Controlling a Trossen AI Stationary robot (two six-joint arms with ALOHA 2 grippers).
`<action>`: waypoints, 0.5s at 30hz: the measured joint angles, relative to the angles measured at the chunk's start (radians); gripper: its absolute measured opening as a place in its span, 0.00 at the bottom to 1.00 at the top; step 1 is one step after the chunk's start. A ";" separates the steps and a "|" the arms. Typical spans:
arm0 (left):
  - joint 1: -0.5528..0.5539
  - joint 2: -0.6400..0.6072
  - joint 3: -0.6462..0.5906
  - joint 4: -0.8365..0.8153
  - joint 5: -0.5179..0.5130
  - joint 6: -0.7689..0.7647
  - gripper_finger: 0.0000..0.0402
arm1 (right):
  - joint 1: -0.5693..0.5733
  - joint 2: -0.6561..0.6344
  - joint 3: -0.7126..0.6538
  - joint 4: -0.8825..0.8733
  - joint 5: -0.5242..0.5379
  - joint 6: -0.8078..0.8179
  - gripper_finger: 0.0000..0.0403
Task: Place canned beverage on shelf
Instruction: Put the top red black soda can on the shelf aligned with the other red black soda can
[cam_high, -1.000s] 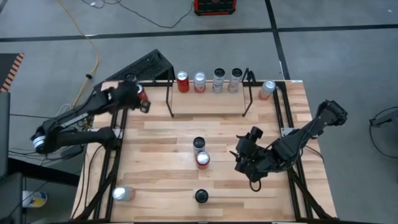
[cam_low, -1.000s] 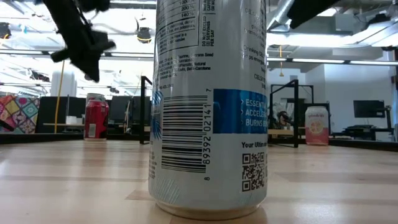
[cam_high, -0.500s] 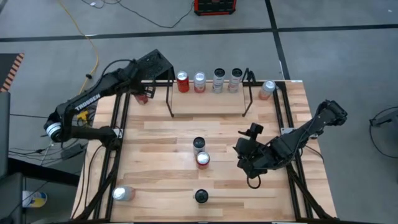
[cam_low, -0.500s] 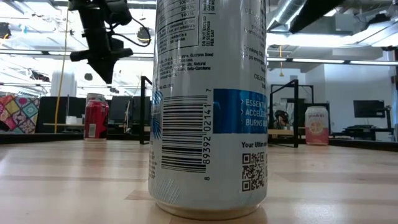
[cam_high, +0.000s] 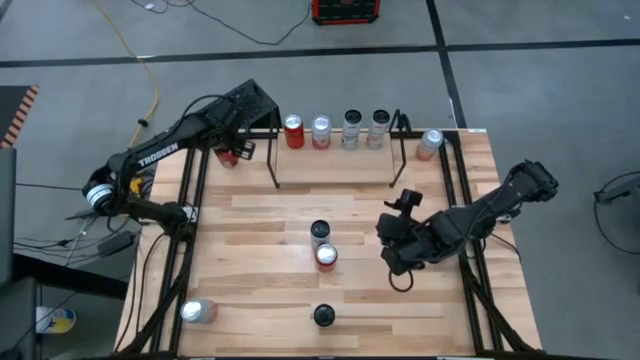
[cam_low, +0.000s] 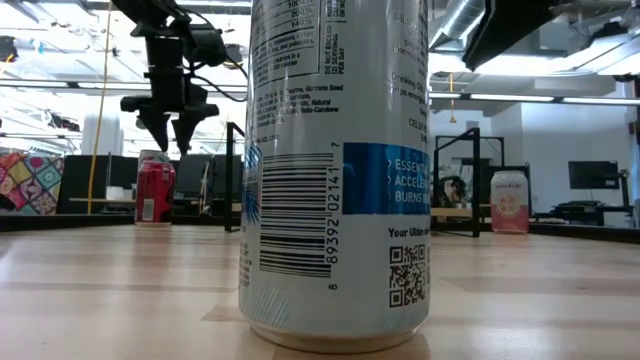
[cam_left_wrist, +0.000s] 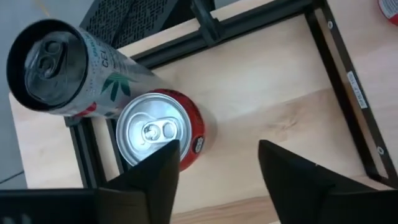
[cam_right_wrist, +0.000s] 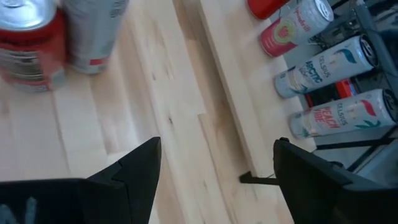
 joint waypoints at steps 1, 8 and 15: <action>0.000 -0.001 0.000 0.000 0.000 0.011 0.55 | -0.009 0.000 0.000 0.000 0.000 -0.001 0.72; 0.013 -0.017 0.000 -0.008 -0.060 0.045 0.64 | -0.063 0.000 0.000 0.008 -0.003 0.001 0.72; 0.032 -0.015 0.000 -0.020 -0.067 0.050 0.72 | -0.095 0.000 0.000 0.066 -0.018 -0.031 0.72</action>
